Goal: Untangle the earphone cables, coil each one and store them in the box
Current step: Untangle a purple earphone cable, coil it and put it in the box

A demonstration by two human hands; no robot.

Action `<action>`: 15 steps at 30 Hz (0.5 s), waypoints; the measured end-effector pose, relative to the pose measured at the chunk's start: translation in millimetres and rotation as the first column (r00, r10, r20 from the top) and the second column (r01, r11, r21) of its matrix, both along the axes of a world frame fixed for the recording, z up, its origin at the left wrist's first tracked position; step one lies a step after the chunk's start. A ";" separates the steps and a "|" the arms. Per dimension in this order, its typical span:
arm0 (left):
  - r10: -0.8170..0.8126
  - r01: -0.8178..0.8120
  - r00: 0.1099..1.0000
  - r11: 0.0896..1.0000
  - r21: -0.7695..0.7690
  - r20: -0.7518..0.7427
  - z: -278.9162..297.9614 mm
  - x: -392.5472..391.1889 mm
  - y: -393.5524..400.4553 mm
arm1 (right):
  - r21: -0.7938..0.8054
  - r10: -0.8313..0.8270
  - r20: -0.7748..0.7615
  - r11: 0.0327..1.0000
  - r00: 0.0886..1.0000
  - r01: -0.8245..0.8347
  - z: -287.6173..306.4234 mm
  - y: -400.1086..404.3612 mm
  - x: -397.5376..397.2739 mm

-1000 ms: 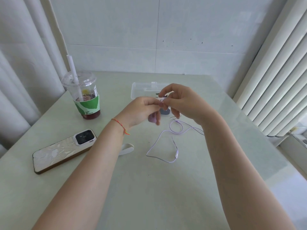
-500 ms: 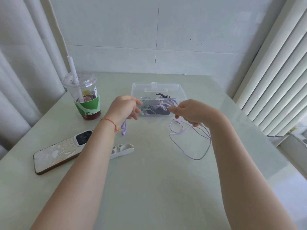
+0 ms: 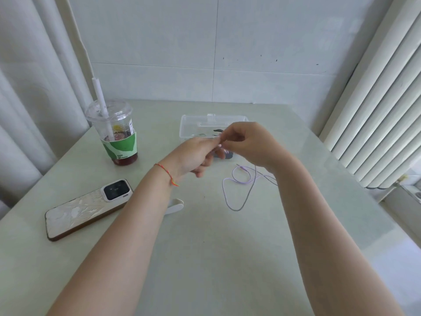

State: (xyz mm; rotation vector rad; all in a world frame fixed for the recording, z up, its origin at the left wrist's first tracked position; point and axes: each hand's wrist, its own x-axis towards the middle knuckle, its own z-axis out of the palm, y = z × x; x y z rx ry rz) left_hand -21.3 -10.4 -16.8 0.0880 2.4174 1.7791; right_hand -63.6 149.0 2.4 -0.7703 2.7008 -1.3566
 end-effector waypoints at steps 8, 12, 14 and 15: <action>0.188 -0.189 0.982 0.982 0.028 0.027 -1.2 -6.1 -28.5 | 0.393 -0.334 -0.189 0.836 0.923 0.383 -18.1 26.3 -27.3; 0.079 -0.079 0.997 0.997 -0.001 0.006 -2.9 -4.1 -17.6 | 0.301 -0.182 -0.108 0.931 0.977 0.206 -11.2 8.2 -15.5; 0.046 -0.046 0.999 0.999 0.001 0.011 -4.2 -3.4 -11.7 | 0.124 -0.074 0.023 0.990 0.997 0.071 -5.3 -3.1 -3.8; 0.041 -0.041 0.999 0.999 0.008 0.015 -4.6 -3.4 -9.9 | 0.043 -0.016 0.089 0.999 0.996 0.012 -3.0 -7.6 2.0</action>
